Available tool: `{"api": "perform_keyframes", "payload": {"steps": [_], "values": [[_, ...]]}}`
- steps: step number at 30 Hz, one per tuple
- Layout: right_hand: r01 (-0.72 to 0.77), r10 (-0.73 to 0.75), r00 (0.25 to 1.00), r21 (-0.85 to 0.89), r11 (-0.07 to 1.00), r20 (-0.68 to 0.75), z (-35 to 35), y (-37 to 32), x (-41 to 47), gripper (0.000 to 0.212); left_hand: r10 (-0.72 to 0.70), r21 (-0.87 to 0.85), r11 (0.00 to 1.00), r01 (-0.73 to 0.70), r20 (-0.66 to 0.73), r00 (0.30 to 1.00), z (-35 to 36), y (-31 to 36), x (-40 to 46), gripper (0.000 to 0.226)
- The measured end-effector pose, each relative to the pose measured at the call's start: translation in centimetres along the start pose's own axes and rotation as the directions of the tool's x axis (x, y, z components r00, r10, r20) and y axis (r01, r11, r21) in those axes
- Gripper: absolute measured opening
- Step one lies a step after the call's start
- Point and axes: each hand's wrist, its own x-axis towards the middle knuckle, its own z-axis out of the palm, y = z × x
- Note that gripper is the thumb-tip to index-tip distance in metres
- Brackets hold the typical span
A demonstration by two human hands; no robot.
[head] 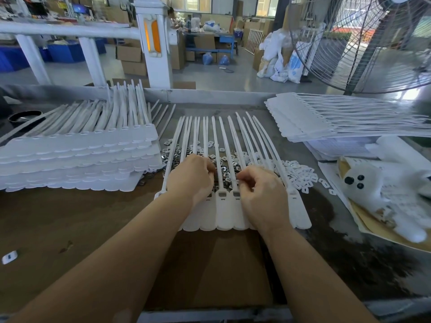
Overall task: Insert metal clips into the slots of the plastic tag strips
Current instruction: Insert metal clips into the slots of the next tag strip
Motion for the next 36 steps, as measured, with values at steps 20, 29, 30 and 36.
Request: {"api": "perform_keyframes", "payload": {"steps": [20,29,30,36], "values": [[-0.018,0.017,1.0,0.059,0.998,0.026,-0.1,0.1,0.1,0.015,-0.074,-0.104,0.992,0.064,-0.093,0.993,0.0,0.1,0.0,0.009],[-0.002,-0.001,1.0,0.27,0.963,0.009,-0.3,0.0,0.1,0.018,0.066,-0.46,0.886,-0.053,0.012,0.998,-0.2,1.4,-1.6,0.008],[0.005,-0.009,1.0,0.296,0.955,0.01,-0.4,0.0,0.1,0.018,0.073,-0.484,0.874,-0.05,0.029,0.997,-0.2,1.6,-1.7,0.01],[-0.031,0.019,0.999,0.393,0.919,0.034,-0.6,-0.1,0.2,0.016,0.078,-0.51,0.859,-0.039,0.054,0.995,-0.4,1.7,-2.2,0.009]]}}
